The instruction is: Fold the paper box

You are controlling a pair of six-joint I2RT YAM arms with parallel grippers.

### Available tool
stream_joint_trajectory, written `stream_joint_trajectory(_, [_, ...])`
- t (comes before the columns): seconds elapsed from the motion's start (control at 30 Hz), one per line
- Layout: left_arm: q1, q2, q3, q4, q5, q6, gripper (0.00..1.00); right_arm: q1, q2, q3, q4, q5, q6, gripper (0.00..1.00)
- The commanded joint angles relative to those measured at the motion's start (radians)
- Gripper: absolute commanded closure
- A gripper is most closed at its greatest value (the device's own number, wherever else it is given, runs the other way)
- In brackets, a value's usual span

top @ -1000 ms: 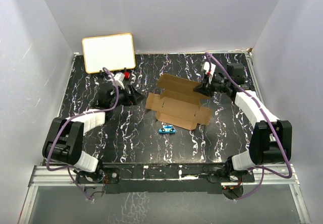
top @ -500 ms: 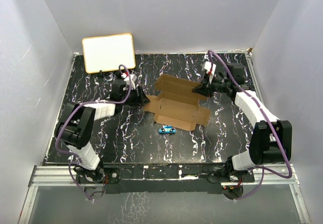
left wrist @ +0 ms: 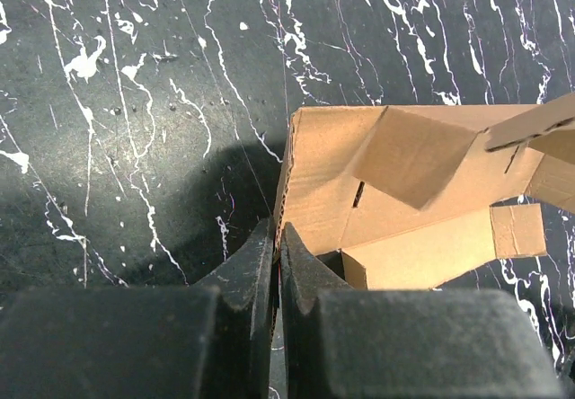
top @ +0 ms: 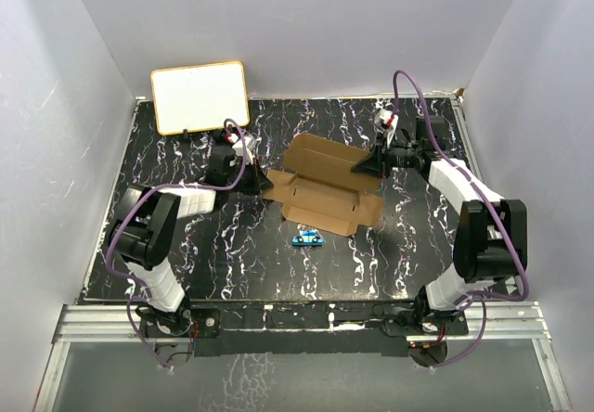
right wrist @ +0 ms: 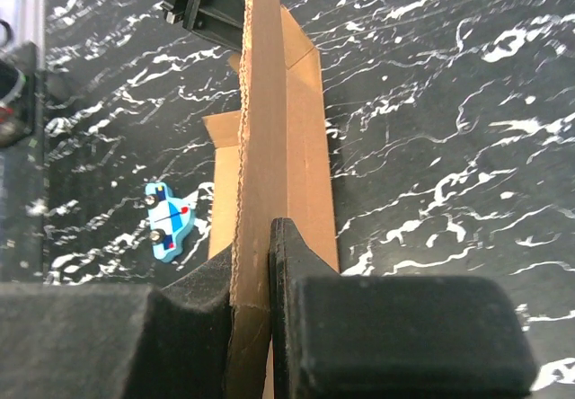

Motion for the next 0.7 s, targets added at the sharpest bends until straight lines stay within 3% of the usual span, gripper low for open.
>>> stream_joint_trajectory(0.0, [-0.010, -0.040, -0.021, 0.086, -0.014, 0.006, 1.00, -0.007, 0.073, 0.067, 0.039, -0.118, 0.152, 0.92])
stream_joint_trajectory(0.3, [-0.016, -0.057, -0.049, 0.129, -0.042, 0.006, 1.00, -0.007, 0.153, 0.054, 0.093, -0.079, 0.291, 0.92])
stream_joint_trajectory(0.37, [-0.016, -0.070, -0.046, 0.110, -0.070, -0.005, 0.88, -0.007, 0.157, 0.052, 0.099, -0.073, 0.297, 0.92])
stream_joint_trajectory(0.53, [-0.015, -0.166, -0.047, 0.003, -0.207, -0.062, 0.47, -0.007, 0.147, 0.038, 0.128, -0.068, 0.314, 0.92])
stream_joint_trajectory(0.67, [-0.015, -0.302, -0.063, -0.067, -0.282, -0.106, 0.32, -0.007, 0.142, 0.027, 0.154, -0.070, 0.332, 0.92])
